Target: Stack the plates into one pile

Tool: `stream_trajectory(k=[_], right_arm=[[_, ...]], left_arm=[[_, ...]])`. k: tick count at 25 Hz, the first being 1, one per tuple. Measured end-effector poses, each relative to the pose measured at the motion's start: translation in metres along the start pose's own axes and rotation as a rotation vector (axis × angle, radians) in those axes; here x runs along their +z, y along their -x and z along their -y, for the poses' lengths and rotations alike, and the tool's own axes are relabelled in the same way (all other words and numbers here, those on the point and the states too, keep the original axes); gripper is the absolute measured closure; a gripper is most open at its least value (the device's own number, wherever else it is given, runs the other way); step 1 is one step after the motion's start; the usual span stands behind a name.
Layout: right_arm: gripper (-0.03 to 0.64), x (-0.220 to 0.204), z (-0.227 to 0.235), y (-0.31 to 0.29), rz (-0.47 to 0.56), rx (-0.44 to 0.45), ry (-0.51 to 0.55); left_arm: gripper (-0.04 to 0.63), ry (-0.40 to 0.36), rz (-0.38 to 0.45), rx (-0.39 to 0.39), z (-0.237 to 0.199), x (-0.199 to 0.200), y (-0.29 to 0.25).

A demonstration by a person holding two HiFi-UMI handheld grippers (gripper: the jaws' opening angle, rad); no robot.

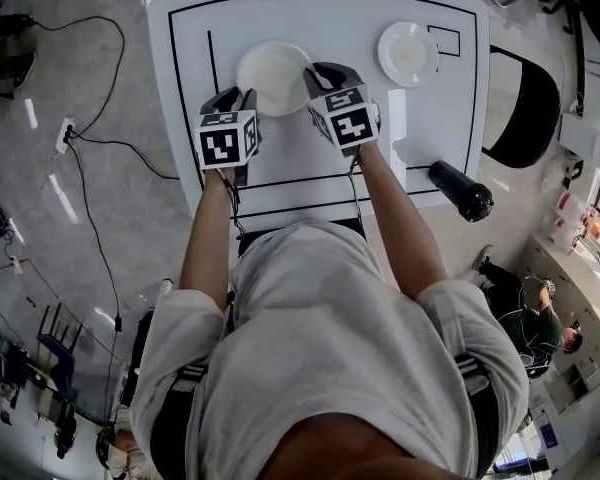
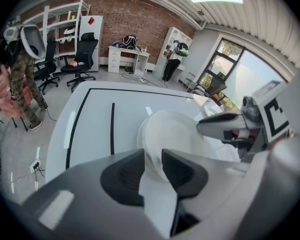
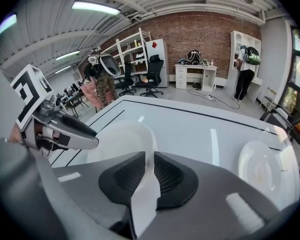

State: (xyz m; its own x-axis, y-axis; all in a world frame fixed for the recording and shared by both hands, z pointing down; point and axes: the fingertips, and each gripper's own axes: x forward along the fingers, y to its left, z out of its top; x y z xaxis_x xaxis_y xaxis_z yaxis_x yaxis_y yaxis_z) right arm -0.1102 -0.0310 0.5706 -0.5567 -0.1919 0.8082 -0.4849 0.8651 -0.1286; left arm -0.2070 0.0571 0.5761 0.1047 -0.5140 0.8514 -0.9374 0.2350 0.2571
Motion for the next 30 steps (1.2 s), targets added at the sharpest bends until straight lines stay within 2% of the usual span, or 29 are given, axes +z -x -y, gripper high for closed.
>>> stream_trajectory(k=[9,12,16,22,25,30], right_arm=[[0.557,-0.002,0.001,-0.008,-0.005,0.006,-0.007],[0.534,-0.006,0.0,-0.012,-0.022,0.015,0.001],[0.5,-0.007,-0.001,-0.013,-0.017,0.028,-0.005],[0.495,-0.005,0.001,-0.001,0.023,0.015,-0.008],[0.502,-0.005,-0.001,0.011,0.046,0.014,-0.007],[0.537,-0.011,-0.007,0.042,0.101,-0.002,0.003]], left_arm=[[0.489,0.018,0.007,0.004,-0.005,0.003,-0.004],[0.488,0.015,0.017,0.008,-0.006,0.005,-0.004],[0.44,0.012,0.041,-0.008,-0.001,0.008,0.0],[0.422,-0.002,0.072,0.08,-0.013,0.003,0.017],[0.453,0.027,0.111,0.104,-0.013,-0.001,0.031],[0.534,0.025,0.161,0.14,0.003,-0.012,0.052]])
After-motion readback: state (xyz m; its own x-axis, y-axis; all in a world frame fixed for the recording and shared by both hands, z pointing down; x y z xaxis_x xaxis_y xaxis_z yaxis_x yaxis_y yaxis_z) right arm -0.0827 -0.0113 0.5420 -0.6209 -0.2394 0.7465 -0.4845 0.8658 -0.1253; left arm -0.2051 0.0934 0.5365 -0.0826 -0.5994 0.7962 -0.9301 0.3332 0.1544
